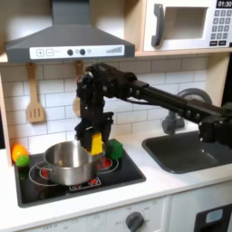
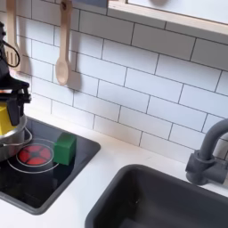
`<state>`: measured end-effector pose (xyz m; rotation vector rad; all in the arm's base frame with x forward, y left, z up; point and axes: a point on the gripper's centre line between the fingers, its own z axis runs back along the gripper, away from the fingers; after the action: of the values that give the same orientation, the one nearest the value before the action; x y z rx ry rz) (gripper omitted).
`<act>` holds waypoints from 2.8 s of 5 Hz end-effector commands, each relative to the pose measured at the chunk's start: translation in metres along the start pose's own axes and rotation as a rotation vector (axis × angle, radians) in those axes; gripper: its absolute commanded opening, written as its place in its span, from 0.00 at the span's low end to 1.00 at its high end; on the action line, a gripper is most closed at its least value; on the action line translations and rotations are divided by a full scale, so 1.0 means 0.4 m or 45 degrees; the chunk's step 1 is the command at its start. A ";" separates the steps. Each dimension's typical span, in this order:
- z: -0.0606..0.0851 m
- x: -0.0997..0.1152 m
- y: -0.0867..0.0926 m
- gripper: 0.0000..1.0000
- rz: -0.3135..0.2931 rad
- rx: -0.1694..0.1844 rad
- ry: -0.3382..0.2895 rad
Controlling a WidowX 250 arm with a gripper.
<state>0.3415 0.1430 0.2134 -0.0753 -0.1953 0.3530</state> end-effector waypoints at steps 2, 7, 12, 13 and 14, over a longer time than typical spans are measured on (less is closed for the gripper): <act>-0.009 -0.071 -0.050 0.00 -0.100 0.006 -0.002; -0.095 -0.172 -0.101 0.00 -0.215 0.097 0.026; -0.140 -0.166 -0.130 0.00 -0.236 0.149 0.027; -0.152 -0.163 -0.125 0.00 -0.232 0.156 0.040; -0.153 -0.163 -0.126 0.87 -0.227 0.142 0.044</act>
<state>0.3095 0.0700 0.1449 0.0564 -0.1375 0.1723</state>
